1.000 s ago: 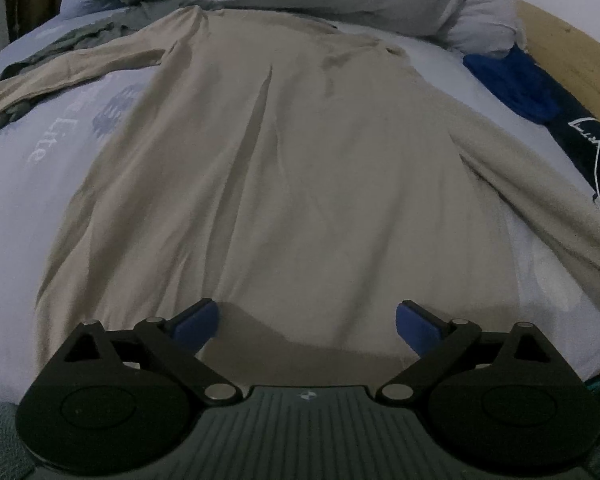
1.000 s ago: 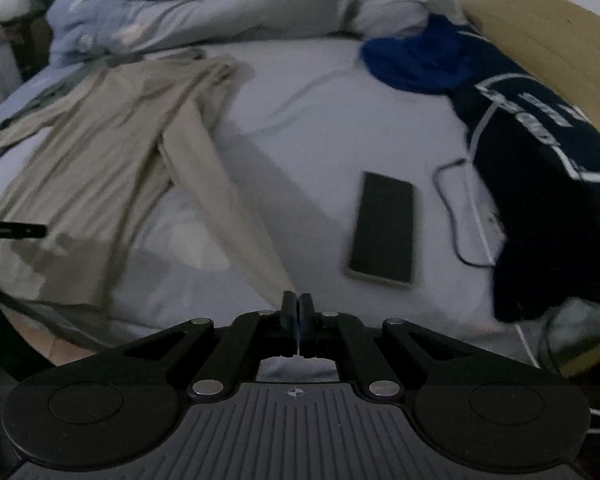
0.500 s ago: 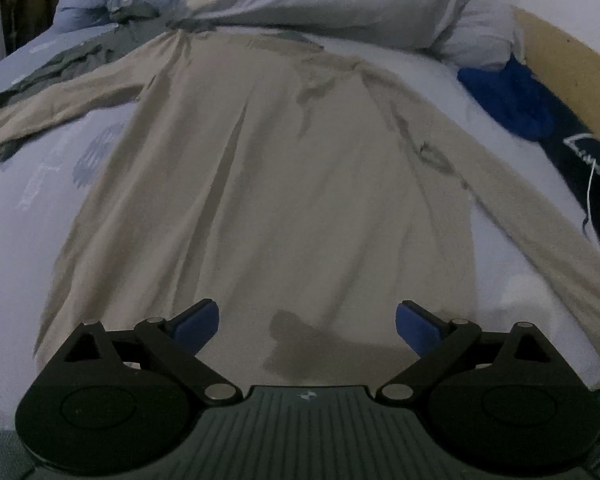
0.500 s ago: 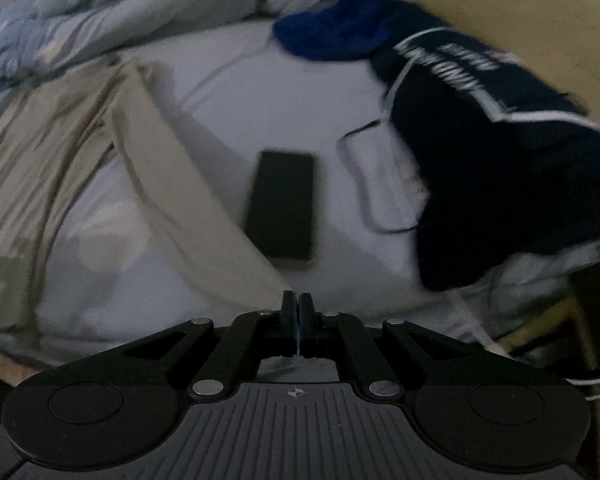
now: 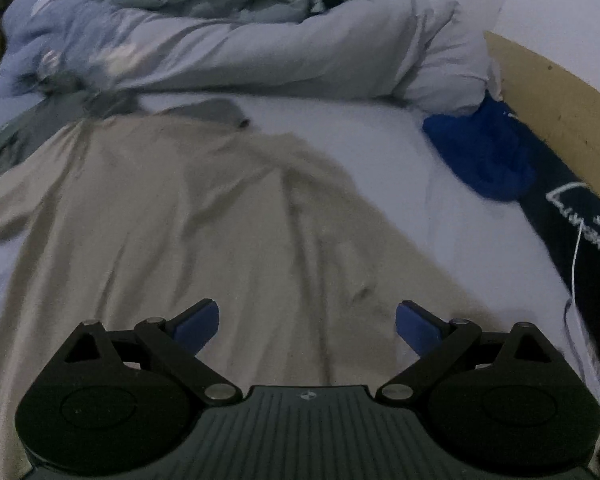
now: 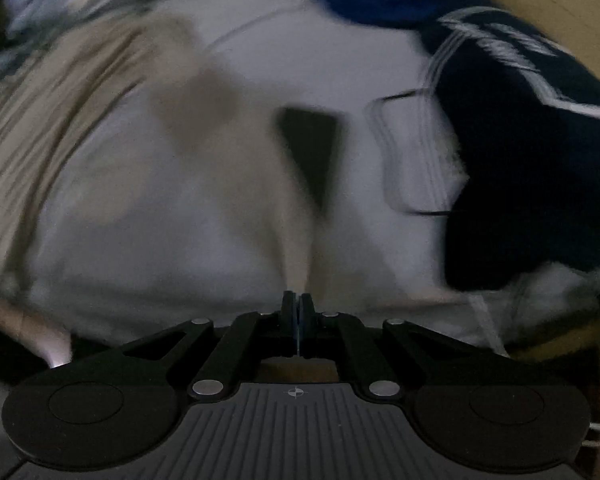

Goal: Fold clothes

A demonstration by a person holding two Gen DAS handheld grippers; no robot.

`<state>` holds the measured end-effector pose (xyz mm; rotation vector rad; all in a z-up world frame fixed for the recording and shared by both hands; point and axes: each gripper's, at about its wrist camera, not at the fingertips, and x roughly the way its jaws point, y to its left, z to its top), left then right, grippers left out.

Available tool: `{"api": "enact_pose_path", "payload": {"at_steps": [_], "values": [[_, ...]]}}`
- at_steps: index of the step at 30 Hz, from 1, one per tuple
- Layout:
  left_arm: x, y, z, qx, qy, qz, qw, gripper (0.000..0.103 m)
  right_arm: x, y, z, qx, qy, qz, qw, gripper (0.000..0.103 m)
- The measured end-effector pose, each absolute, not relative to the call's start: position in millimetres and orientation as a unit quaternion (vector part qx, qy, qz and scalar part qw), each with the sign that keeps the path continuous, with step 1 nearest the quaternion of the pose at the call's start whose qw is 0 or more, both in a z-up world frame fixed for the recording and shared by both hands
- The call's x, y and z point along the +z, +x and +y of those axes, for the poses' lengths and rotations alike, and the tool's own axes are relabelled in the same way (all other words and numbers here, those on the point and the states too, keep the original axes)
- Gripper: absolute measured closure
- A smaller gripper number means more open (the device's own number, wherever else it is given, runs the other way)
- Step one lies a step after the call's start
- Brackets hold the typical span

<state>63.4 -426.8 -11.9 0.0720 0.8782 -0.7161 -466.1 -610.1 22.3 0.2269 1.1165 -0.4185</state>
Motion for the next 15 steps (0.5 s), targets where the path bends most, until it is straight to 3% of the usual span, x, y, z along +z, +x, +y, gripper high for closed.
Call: {"api": "enact_pose_path", "payload": {"at_steps": [5,8,11,15], "values": [[-16,102,-497,-0.346,0.008,0.438,0.83,0.004,26,-433,-543,-0.073,0.068,0.532,0.841,0.101],[-27,125,-534,-0.343,-0.006,0.46,0.819,0.01,26,-415,-510,0.006,0.081,0.528,0.845,0.101],[-48,148,-568,-0.341,0.001,0.496,0.799,0.027,16,-405,-487,0.054,0.085,0.532,0.841,0.101],[-77,166,-601,-0.308,0.046,0.529,0.79,0.028,8,-398,-483,0.073,0.11,0.529,0.838,0.101]]}}
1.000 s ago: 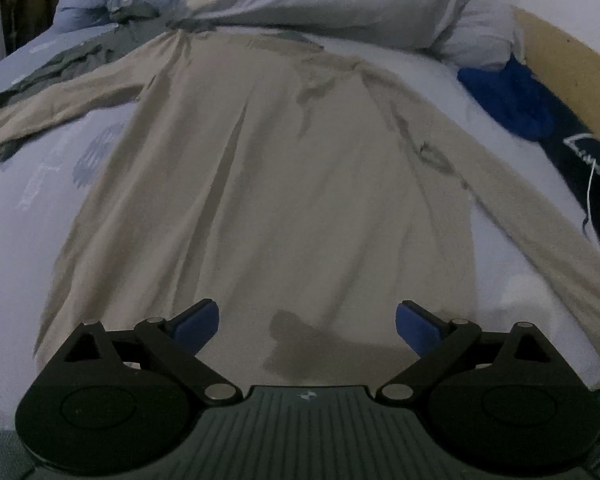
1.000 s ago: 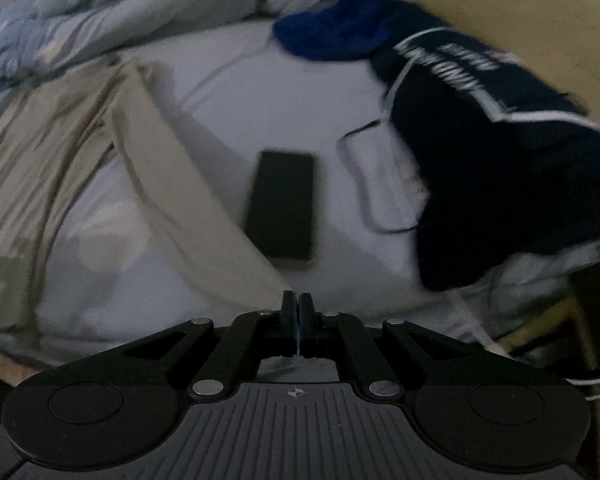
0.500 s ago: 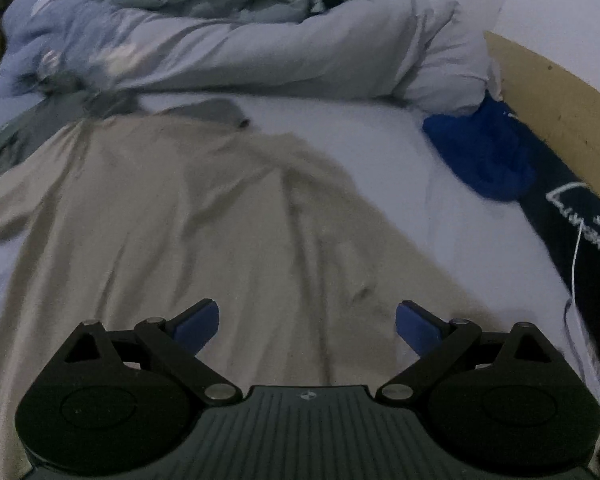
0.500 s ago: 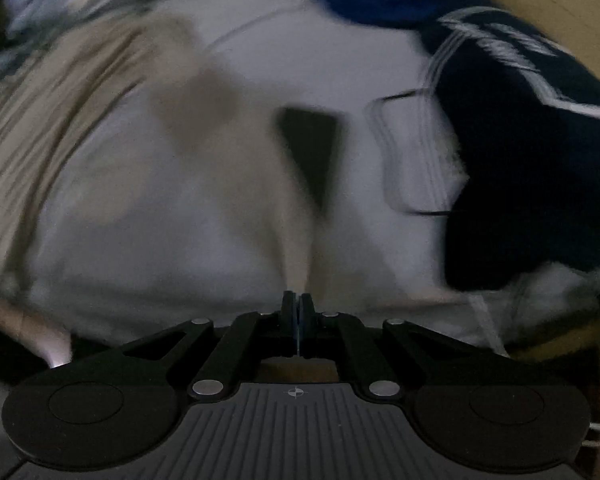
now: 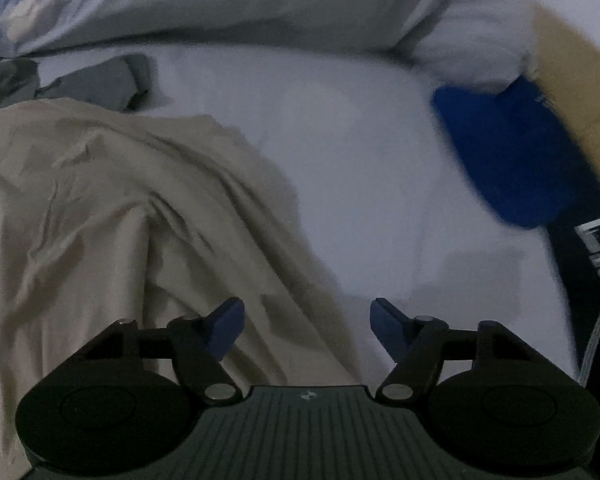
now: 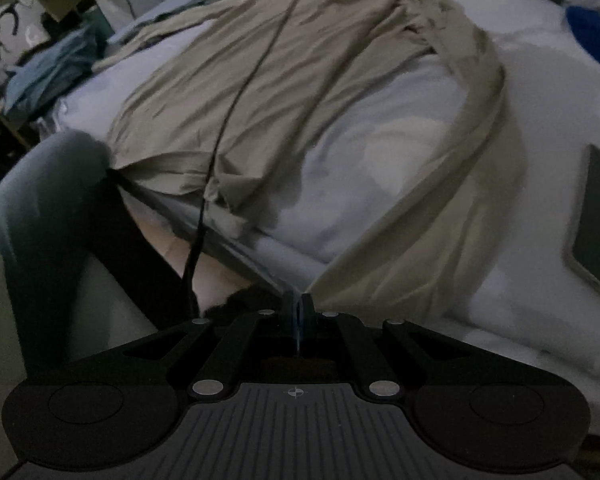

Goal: Fold clothes

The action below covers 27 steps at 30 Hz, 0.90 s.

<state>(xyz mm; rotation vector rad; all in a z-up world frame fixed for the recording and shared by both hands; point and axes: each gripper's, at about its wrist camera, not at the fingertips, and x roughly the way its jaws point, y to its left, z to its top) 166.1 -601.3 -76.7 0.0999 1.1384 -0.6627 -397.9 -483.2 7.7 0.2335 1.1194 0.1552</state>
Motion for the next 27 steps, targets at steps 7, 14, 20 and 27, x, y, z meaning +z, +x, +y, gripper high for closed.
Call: {"api": "enact_pose_path", "payload": {"at_steps": [7,14,20,27], "values": [[-96,167,-637,-0.287,0.097,0.531,0.791,0.026,2,-398,-506,0.059,0.14,0.524,0.838,0.101],[-75,153,-648,-0.283,0.083,0.525,0.799,0.026,-6,-401,-514,0.057,0.167,0.519,0.836,0.101],[-37,133,-622,-0.298,0.032,0.487,0.82,0.026,-11,-402,-517,0.066,0.19,0.507,0.838,0.101],[-53,115,-660,-0.324,0.099,0.496,0.799,0.021,-20,-398,-496,0.129,0.202,0.503,0.83,0.101]]}}
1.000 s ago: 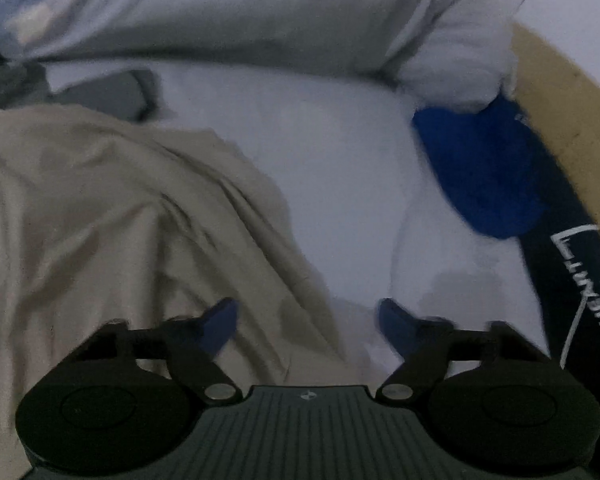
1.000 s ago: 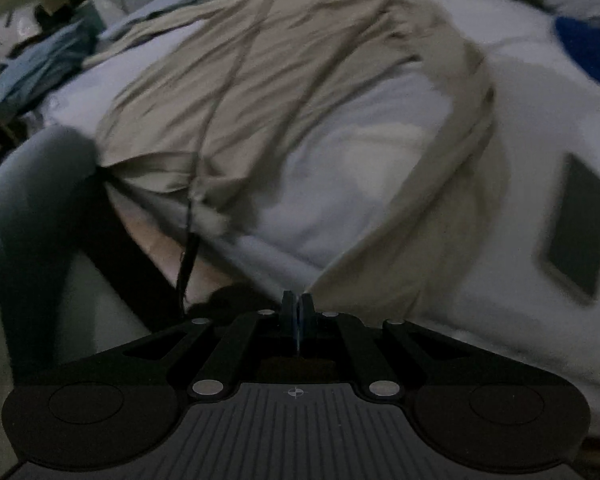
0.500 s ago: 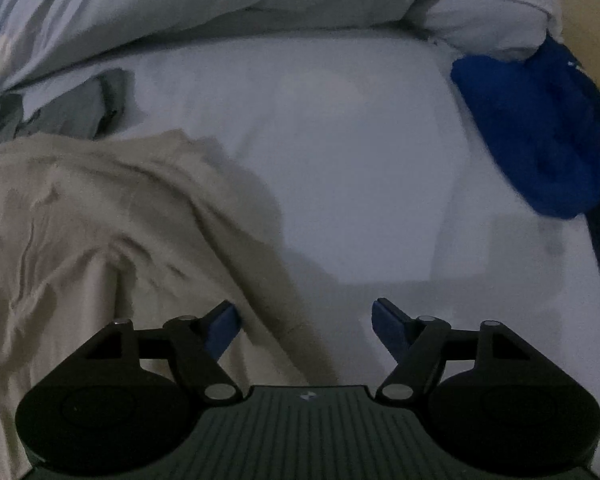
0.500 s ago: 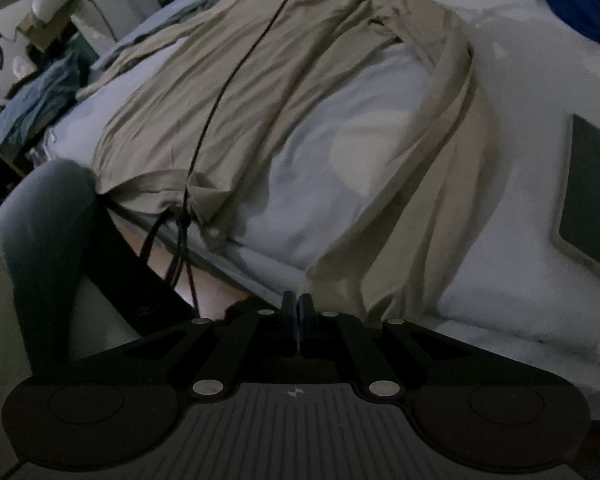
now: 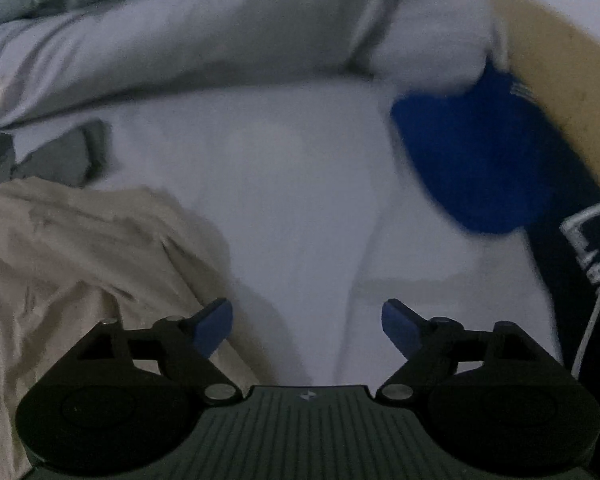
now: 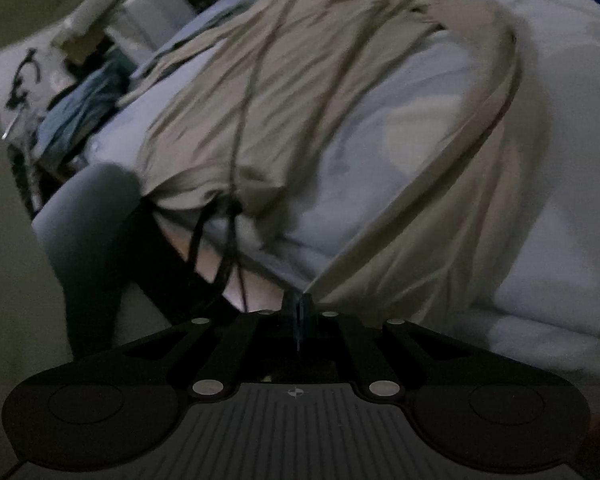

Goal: Fold clothes

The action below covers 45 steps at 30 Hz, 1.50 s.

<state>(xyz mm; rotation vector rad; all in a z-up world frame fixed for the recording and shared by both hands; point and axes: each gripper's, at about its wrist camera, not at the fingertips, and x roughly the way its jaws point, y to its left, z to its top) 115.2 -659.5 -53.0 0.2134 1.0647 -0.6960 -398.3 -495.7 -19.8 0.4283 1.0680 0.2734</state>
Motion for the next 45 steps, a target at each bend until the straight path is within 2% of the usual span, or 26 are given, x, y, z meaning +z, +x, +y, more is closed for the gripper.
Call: {"api": "enact_pose_path", "payload": {"at_steps": [8,12,15,23,24,25,26,28,30,39,45], "values": [[-112,146,-673,-0.273,0.138,0.542,0.783,0.031,-15,-401,-493,0.141,0.212,0.489,0.834,0.101],[-113,156,-673,-0.287,0.116,0.552,0.774,0.049,-19,-404,-497,0.133,0.218,0.491,0.833,0.101],[-107,161,-675,-0.302,0.099,0.55,0.772,0.048,-21,-405,-498,0.132,0.222,0.489,0.833,0.101],[-130,159,-685,-0.269,0.174,0.563,0.762,0.041,-24,-405,-500,0.13,0.229,0.486,0.833,0.101],[-132,160,-685,-0.266,0.174,0.561,0.764,0.043,-23,-406,-501,0.128,0.232,0.485,0.833,0.101],[-133,162,-685,-0.262,0.17,0.56,0.767,0.056,-24,-406,-501,0.125,0.231,0.487,0.833,0.101],[-131,163,-684,-0.255,0.163,0.559,0.772,0.063,-24,-407,-502,0.121,0.23,0.488,0.833,0.101],[-130,168,-680,-0.251,0.151,0.554,0.779,0.09,-24,-408,-503,0.114,0.228,0.492,0.833,0.101],[-130,173,-675,-0.255,0.136,0.556,0.779,0.095,-21,-412,-509,0.101,0.233,0.489,0.834,0.101],[-113,193,-665,-0.296,-0.005,0.555,0.778,0.097,14,-447,-592,-0.034,0.251,0.471,0.845,0.101],[-93,216,-667,-0.306,-0.081,0.532,0.785,0.097,56,-463,-661,-0.159,0.204,0.437,0.862,0.101]]}}
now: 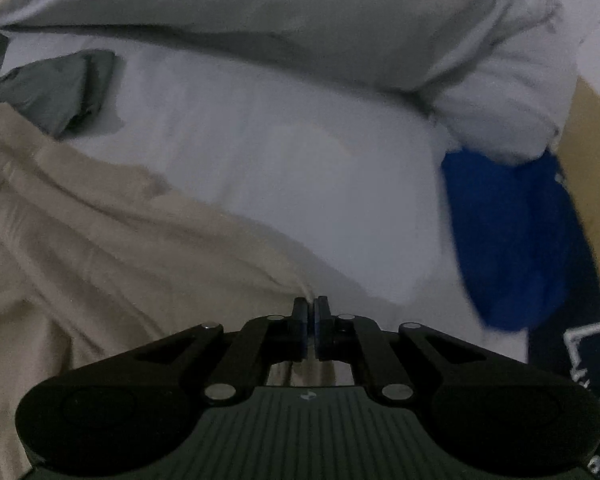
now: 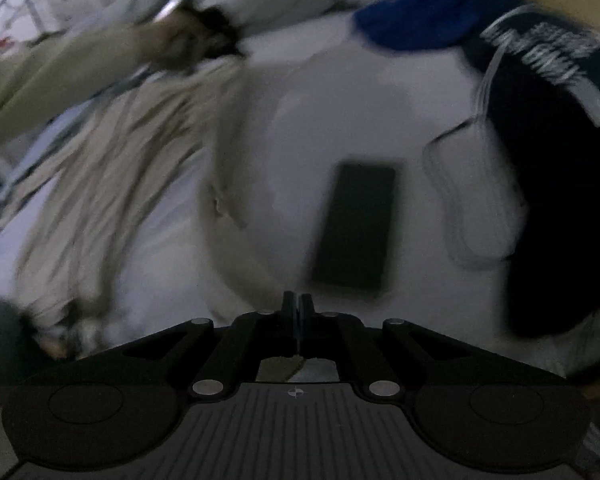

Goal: Fold clothes

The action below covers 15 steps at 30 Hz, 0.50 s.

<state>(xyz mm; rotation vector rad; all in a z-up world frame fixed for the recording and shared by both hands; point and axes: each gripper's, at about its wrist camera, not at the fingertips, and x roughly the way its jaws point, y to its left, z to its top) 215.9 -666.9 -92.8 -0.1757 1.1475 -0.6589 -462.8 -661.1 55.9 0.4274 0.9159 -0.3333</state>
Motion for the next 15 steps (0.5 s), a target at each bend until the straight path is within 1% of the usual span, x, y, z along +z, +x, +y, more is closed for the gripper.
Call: {"api": "enact_pose_path", "payload": {"at_steps": [6,12,15], "values": [[-86,244,-679,-0.308,-0.13,0.51,0.793,0.097,84,-465,-726,-0.257,0.139,0.417,0.86,0.102],[-91,247,-690,-0.298,-0.132,0.517,0.791,0.097,90,-456,-783,-0.308,0.13,0.394,0.856,0.102],[-99,247,-697,-0.293,-0.123,0.52,0.793,0.097,88,-448,-806,-0.323,0.129,0.396,0.849,0.102]]}}
